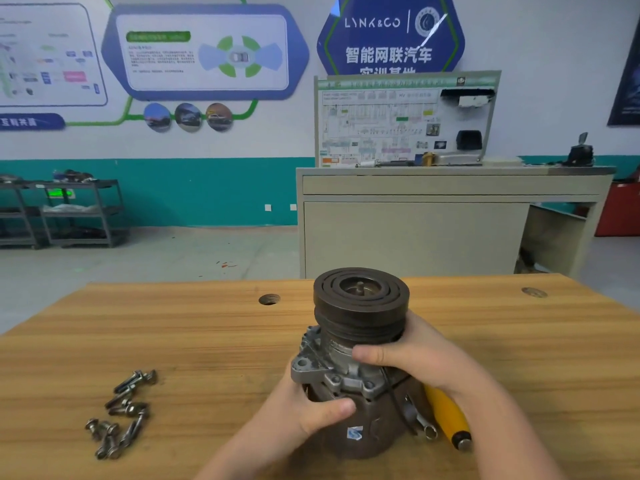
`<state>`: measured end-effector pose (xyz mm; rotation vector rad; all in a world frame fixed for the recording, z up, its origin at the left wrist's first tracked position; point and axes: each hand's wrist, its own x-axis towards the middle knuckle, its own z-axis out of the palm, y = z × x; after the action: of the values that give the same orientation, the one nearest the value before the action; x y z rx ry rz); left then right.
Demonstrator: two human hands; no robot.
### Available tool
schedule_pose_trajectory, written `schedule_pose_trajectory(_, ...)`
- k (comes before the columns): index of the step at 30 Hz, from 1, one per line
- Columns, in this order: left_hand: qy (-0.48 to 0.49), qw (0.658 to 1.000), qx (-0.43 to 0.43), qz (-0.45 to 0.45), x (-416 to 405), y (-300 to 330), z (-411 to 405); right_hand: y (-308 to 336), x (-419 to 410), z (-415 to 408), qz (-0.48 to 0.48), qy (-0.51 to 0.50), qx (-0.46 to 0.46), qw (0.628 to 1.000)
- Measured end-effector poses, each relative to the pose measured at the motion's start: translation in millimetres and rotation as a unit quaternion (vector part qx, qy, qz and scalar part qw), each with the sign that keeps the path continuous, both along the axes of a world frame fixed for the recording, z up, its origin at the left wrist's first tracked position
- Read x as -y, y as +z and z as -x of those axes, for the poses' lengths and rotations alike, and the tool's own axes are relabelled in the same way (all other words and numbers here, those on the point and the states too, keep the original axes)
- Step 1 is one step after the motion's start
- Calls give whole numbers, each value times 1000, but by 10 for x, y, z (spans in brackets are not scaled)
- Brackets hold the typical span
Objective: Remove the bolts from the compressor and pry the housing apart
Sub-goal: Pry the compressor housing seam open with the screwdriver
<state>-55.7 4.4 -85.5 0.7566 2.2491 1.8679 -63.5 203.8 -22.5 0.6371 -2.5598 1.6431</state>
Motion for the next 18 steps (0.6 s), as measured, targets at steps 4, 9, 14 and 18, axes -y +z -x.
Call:
schedule_pose_trajectory(4,42,999,-27,-11,-6,-52,29,-23,-34,16,-13,3,32,999)
schedule_pose_trajectory(9,81,994,-69,-30,-132,18,61,-146,25,2,43,-54,-13,998)
schedule_pose_trajectory(14,52,997,-63,-13,-63,57,55,-244,74,-15,126,-101,-54,985)
schedule_pose_trajectory(18,26,998,-53,29,-21,105,56,-257,61,-31,142,-112,-67,981)
